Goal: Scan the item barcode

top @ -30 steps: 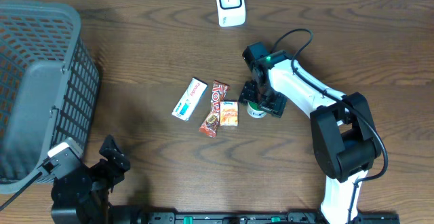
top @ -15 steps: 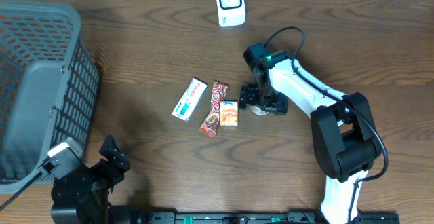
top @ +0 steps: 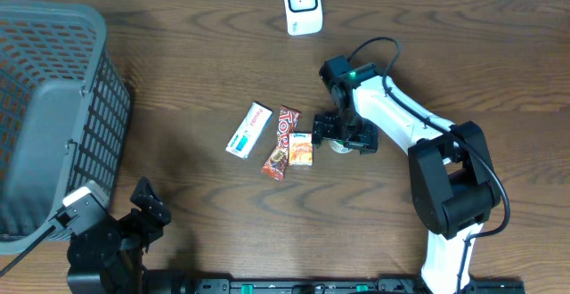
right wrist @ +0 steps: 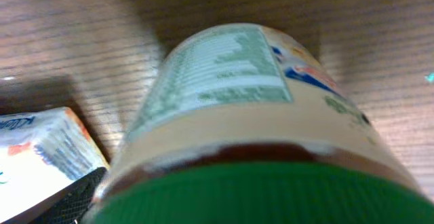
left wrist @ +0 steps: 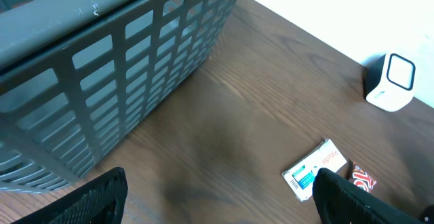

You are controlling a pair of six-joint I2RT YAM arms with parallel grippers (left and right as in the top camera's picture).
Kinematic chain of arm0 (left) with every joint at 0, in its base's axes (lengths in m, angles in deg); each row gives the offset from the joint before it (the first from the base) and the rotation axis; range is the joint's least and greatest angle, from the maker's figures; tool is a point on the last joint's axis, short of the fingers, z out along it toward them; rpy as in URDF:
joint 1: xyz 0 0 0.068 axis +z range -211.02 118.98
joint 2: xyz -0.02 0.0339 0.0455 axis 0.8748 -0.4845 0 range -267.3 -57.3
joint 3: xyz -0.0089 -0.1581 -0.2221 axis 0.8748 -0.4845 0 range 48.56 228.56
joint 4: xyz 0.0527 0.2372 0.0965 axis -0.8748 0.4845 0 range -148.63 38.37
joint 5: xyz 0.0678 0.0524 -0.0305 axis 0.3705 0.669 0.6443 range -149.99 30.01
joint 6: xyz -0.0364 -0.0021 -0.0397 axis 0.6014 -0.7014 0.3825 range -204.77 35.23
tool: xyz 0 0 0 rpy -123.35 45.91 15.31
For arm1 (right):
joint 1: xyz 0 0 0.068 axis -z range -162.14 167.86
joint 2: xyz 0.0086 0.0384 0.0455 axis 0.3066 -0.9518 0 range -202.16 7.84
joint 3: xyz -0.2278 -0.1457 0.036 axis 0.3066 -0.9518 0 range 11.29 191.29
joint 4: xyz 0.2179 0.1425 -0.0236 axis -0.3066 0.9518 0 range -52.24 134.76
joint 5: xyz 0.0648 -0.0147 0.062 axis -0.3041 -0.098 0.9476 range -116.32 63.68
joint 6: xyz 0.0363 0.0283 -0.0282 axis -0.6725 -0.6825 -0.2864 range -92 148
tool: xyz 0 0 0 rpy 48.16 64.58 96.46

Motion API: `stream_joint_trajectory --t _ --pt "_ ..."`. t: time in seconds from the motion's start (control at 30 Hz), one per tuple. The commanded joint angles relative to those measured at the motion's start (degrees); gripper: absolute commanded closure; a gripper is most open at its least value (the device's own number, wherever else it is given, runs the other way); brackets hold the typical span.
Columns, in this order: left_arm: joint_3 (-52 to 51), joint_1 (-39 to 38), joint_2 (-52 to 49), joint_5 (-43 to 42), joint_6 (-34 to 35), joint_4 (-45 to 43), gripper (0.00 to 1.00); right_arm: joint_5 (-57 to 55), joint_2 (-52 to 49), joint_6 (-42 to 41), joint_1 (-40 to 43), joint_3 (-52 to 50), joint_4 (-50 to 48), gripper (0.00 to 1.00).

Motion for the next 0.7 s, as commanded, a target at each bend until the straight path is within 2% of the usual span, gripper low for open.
stream_joint_trajectory --t 0.0,0.67 --pt "0.3 0.3 0.3 0.5 0.7 0.0 0.12 -0.2 -0.2 2.6 0.7 1.1 -1.2 0.02" --pt "0.3 0.3 0.3 0.5 0.7 0.0 0.12 -2.7 -0.2 4.8 1.7 1.1 -2.2 0.02"
